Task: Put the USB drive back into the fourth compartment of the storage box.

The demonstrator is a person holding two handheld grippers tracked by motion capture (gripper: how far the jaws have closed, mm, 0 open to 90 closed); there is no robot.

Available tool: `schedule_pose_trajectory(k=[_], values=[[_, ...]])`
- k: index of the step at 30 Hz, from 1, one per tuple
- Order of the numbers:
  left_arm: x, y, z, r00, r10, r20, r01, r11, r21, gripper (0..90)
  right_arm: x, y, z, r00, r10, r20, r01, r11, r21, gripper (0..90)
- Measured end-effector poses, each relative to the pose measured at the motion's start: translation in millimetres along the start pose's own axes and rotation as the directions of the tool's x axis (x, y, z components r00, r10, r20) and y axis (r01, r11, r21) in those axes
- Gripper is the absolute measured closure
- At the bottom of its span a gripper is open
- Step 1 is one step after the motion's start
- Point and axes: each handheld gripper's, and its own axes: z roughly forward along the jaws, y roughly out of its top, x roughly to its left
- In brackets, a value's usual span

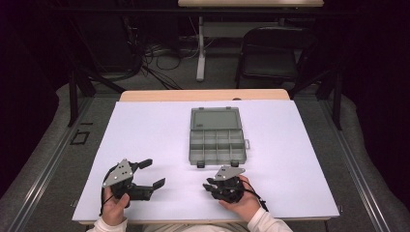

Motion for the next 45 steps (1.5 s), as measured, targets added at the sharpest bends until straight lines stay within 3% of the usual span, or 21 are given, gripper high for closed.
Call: schedule_pose_trajectory(k=[25,45], values=[[0.5,-0.1,-0.3,1.0000,0.000,-0.002,0.000,1.0000,0.000,15.6,-0.5,-1.6,2.1,0.9999,-0.011,-0.005,0.011,1.000,0.019,79.4],[0.4,-0.2,0.0,1.0000,-0.001,-0.005,0.001,1.0000,-0.001,15.6,-1.5,-0.7,0.3,0.9999,-0.011,-0.009,0.011,1.000,0.010,79.6]])
